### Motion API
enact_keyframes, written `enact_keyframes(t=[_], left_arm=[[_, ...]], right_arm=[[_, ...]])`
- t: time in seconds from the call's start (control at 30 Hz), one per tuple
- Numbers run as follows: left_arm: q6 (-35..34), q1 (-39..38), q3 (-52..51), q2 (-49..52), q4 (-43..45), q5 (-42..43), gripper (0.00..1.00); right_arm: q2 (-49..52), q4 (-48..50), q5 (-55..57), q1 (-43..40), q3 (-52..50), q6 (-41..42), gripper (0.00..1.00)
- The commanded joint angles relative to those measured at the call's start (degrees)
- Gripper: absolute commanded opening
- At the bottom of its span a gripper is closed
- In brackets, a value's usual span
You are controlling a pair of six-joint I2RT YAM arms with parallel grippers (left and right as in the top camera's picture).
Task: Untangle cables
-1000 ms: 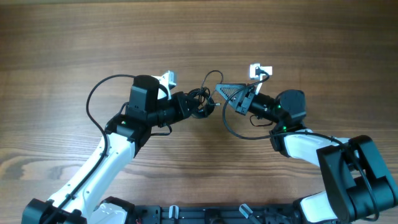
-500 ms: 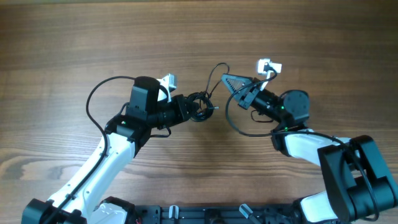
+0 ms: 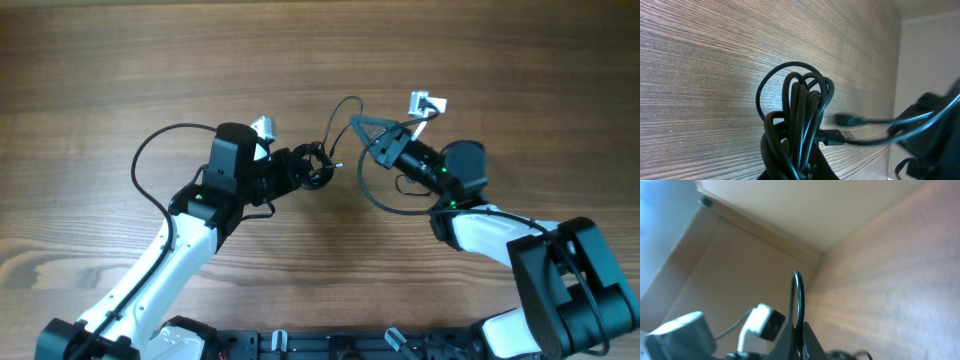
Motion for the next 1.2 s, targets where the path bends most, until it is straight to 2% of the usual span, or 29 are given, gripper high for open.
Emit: enact_keyframes(t=[0.0,0.17,0.27,0.37,0.47,0.5,0.6,0.63,0.67,0.77,0.93,1.03,1.07,1.1,1.17], left_arm=[[-2.29,-0.31,0.7,0.55,0.94,-0.7,0.04],[-2.73,-0.31,0.7,0.55,0.92,-0.68,0.04],[-5.01,-0.26,0.7,0.55,2.05,-0.7,0.04],[-7.89,-0.26,0.7,0.55,3.21,-0.72,0.04],[-7.89,-0.26,0.7,0.55,4.42,-0.7,0.04],[-7.89,-0.26,0.7,0.55,4.42,-0.72,0.04],[-8.35,-0.24,0.7,0.55,4.44,-2.69,0.04],[-10.78,-0.02,0.7,0.55,4.44,-4.09,0.04],[-13.79,0.63,0.7,0.55,5.35,-4.57,0.04],[-20.59,3.67,0.7,0.55,9.4,-4.57,0.04],[-23.82,6.54,0.7,0.55,9.94,-4.55,0.04],[-28.61,6.6,0.7,0.55,10.03,-4.55,0.04],[-27.52,6.6,0.7,0.55,10.01,-4.46,0.04],[-22.53,6.56,0.7,0.55,9.94,-3.89,0.04],[-14.47,6.45,0.7,0.55,9.42,-2.29,0.04]], right_arm=[[0.2,-3.65,1.75,3.72,1.01,0.92,0.04],[0.2,-6.93,7.78,8.37,1.01,0.15,0.05],[0.2,-14.67,7.19,8.94,1.01,-4.26,0.04],[0.2,-17.53,6.54,10.6,1.01,-8.28,0.05],[0.2,-18.73,6.54,12.9,1.01,-10.95,0.05],[0.2,-19.54,6.51,13.07,1.01,-11.06,0.14],[0.11,-18.21,5.2,11.47,1.01,-11.08,0.62],[-0.11,-18.23,2.23,8.92,1.01,-11.06,0.94],[-0.2,-18.23,-2.78,5.4,1.01,-11.02,1.0],[-0.2,-19.19,-10.73,1.79,1.01,-11.06,0.99],[-0.17,-27.17,-7.56,1.79,0.96,-12.52,1.0],[-0.2,-27.58,-8.76,2.47,0.96,-12.76,0.97],[-0.17,-27.15,-10.05,2.62,0.96,-14.45,0.89],[-0.2,-26.47,-11.41,2.6,0.96,-14.64,0.75],[-0.2,-21.92,-14.69,2.67,0.96,-12.79,0.33]])
